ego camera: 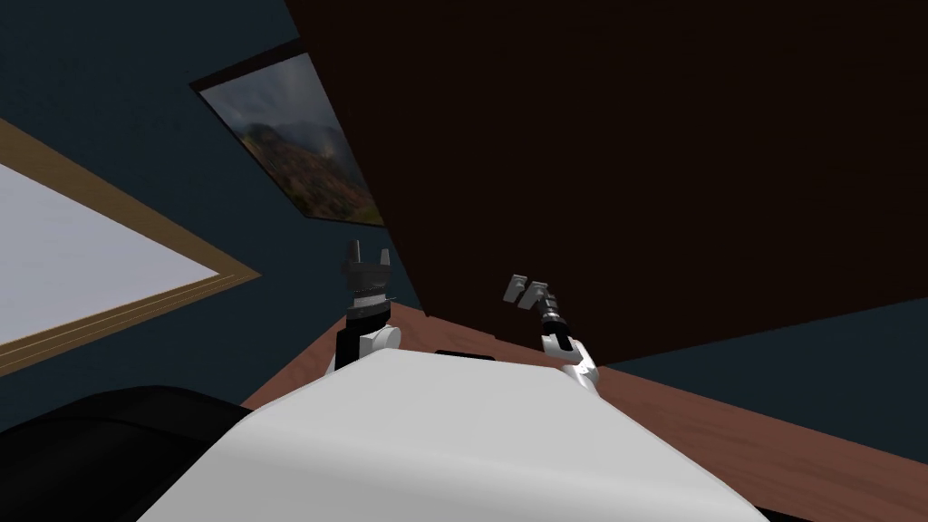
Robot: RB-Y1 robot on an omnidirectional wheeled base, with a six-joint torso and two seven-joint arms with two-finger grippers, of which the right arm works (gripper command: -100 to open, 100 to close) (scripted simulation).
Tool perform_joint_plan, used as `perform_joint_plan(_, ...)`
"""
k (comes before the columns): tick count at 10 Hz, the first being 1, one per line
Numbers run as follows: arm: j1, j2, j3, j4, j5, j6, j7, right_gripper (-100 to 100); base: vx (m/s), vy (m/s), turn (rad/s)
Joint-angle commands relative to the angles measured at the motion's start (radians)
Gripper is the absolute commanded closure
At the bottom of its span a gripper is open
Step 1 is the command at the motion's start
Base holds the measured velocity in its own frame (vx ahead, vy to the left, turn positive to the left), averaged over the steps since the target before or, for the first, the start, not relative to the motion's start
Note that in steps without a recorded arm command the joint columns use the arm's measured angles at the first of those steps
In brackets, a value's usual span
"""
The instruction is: Pull the door open
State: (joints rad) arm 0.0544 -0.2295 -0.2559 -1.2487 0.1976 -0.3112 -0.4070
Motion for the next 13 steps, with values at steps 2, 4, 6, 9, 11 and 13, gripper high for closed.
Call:
perform_joint_plan(2,0.022,-0.018,-0.019,0.006,-0.003,0.002,-0.004,100,-0.122,-0.084,-0.104)
perform_joint_plan(4,0.033,-0.015,-0.008,-0.007,0.000,-0.004,-0.011,-100,-0.187,-0.058,-0.035)
perform_joint_plan(6,0.040,-0.010,0.014,-0.022,0.004,-0.017,-0.022,-100,-0.207,0.033,0.065)
perform_joint_plan(9,0.043,0.000,0.050,-0.044,0.013,-0.036,-0.035,-100,-0.194,0.091,0.083)
perform_joint_plan(11,0.058,-0.017,0.016,-0.026,0.005,-0.026,-0.030,-100,-0.070,-0.002,-0.089)
perform_joint_plan(13,0.074,-0.030,-0.018,-0.004,-0.001,-0.023,-0.022,-100,-0.056,-0.111,-0.184)
